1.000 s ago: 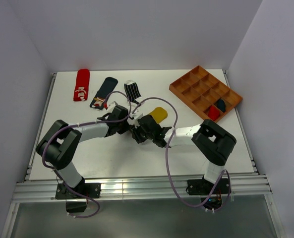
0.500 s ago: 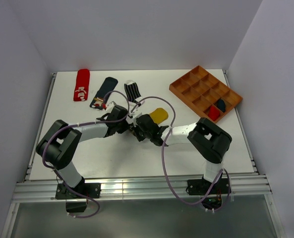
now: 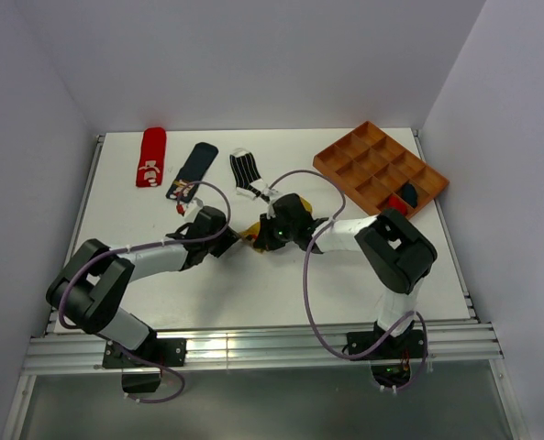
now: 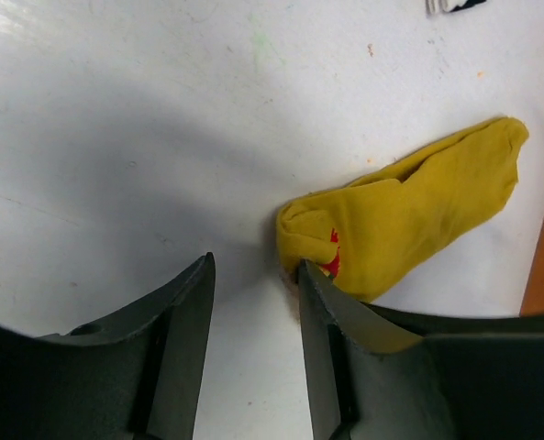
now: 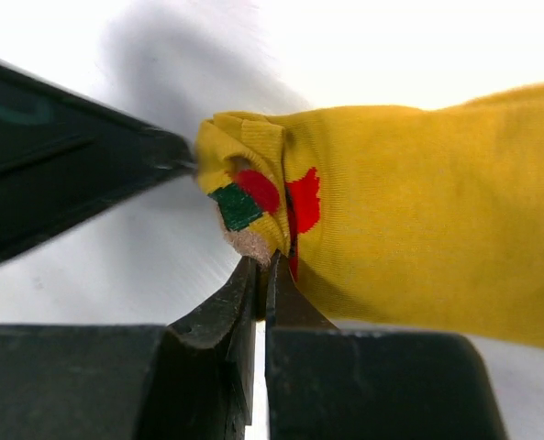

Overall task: Roll the socks
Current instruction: Roll the sock at the center of the board.

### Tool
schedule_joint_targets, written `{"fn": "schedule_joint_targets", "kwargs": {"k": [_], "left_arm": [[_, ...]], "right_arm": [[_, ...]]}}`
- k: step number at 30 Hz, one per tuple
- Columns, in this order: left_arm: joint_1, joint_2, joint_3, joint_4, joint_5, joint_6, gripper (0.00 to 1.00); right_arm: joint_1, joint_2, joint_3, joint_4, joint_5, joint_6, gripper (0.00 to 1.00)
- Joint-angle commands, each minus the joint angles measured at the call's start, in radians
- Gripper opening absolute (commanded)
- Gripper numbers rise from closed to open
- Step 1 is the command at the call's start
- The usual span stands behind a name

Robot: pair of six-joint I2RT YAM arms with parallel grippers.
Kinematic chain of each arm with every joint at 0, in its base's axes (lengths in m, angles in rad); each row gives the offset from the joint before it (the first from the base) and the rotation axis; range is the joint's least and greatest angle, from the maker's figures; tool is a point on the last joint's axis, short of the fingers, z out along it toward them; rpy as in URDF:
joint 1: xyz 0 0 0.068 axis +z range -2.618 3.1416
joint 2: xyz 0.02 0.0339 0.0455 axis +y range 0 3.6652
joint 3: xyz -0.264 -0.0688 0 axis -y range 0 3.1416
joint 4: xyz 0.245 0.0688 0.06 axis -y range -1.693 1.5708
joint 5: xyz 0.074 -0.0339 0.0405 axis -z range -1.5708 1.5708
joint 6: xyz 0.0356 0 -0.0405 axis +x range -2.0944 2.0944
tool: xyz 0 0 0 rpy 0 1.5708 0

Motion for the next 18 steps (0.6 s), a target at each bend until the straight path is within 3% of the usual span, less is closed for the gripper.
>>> {"fn": "schedule_joint_targets", "kwargs": {"k": [1,9,18], "left_arm": [[-0.003,-0.035,0.0,0.051,0.019,-0.004,0.47],[0.044,-0.01,0.092,0.04,0.114,0.169,0.51],[0.101,0.221,0.334,-0.043,0.309,0.407,0.51]], "right_arm": [[-0.075,0.012,-0.061,-0.023,-0.15,0.078,0.0],[-0.11,0.004,-0.09,-0.022,-0.182,0.035,0.0],[-0.108,0.004,-0.079,-0.058,-0.175,-0.059,0.0]]}}
